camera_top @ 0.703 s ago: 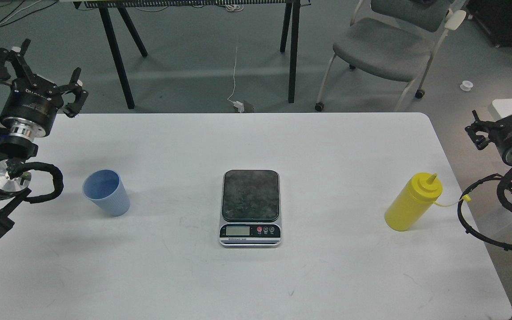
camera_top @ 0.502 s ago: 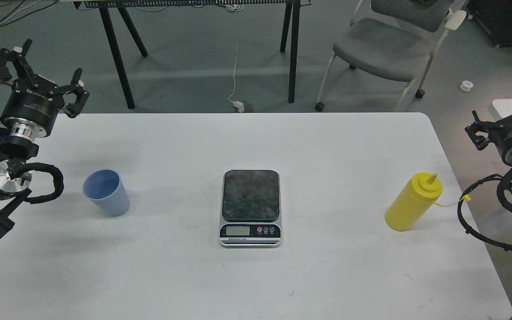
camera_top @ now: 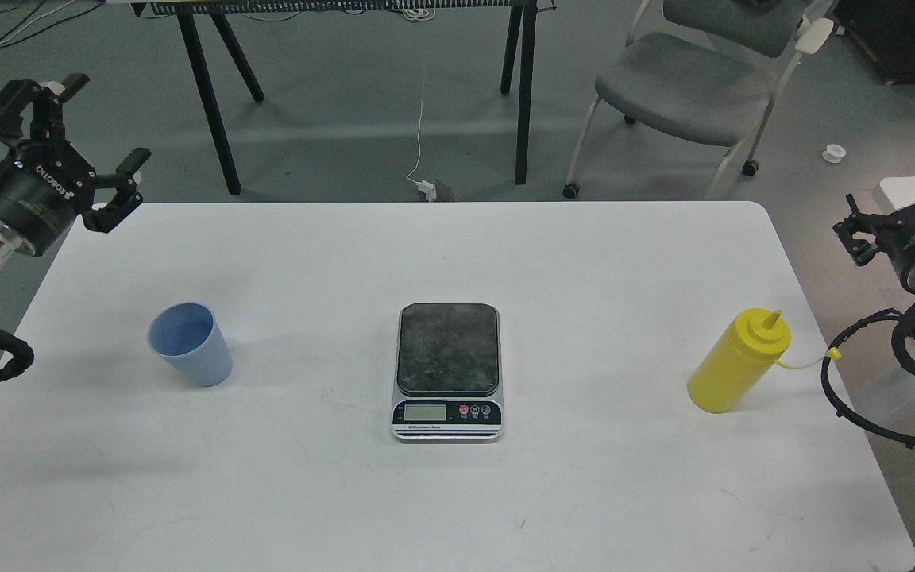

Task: Pour seasoning into cup on scale with both arms
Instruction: 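Move the left gripper forward toward the light blue cup, then grasp the light blue cup with the left gripper and lift it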

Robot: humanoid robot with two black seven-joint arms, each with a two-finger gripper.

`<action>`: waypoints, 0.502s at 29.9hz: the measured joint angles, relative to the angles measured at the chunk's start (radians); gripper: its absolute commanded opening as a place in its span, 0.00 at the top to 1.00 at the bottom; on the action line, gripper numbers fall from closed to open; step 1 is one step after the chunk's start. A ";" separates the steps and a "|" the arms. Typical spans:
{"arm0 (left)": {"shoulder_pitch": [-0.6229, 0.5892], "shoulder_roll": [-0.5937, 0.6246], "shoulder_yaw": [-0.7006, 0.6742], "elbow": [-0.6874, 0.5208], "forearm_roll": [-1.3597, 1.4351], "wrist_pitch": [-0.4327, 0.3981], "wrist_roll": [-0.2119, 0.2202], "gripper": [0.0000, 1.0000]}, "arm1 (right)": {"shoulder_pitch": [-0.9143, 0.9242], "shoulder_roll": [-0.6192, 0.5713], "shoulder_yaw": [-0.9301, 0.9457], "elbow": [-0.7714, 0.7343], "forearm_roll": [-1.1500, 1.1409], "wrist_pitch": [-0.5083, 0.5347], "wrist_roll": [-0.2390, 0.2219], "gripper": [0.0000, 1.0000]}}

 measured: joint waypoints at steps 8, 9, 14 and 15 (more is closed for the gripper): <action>0.046 0.091 0.000 -0.185 0.571 0.195 -0.009 0.02 | -0.014 -0.001 0.005 0.004 0.001 0.000 0.006 0.00; 0.051 0.096 0.000 -0.203 0.628 0.242 -0.013 0.03 | -0.016 -0.001 0.006 0.004 0.001 0.000 0.006 0.00; 0.071 0.105 0.057 -0.228 0.993 0.420 -0.013 0.07 | -0.023 -0.018 0.008 0.003 0.002 0.000 0.007 0.00; 0.072 0.105 0.074 -0.226 1.073 0.449 -0.010 0.07 | -0.026 -0.023 0.008 0.003 0.003 0.000 0.008 0.00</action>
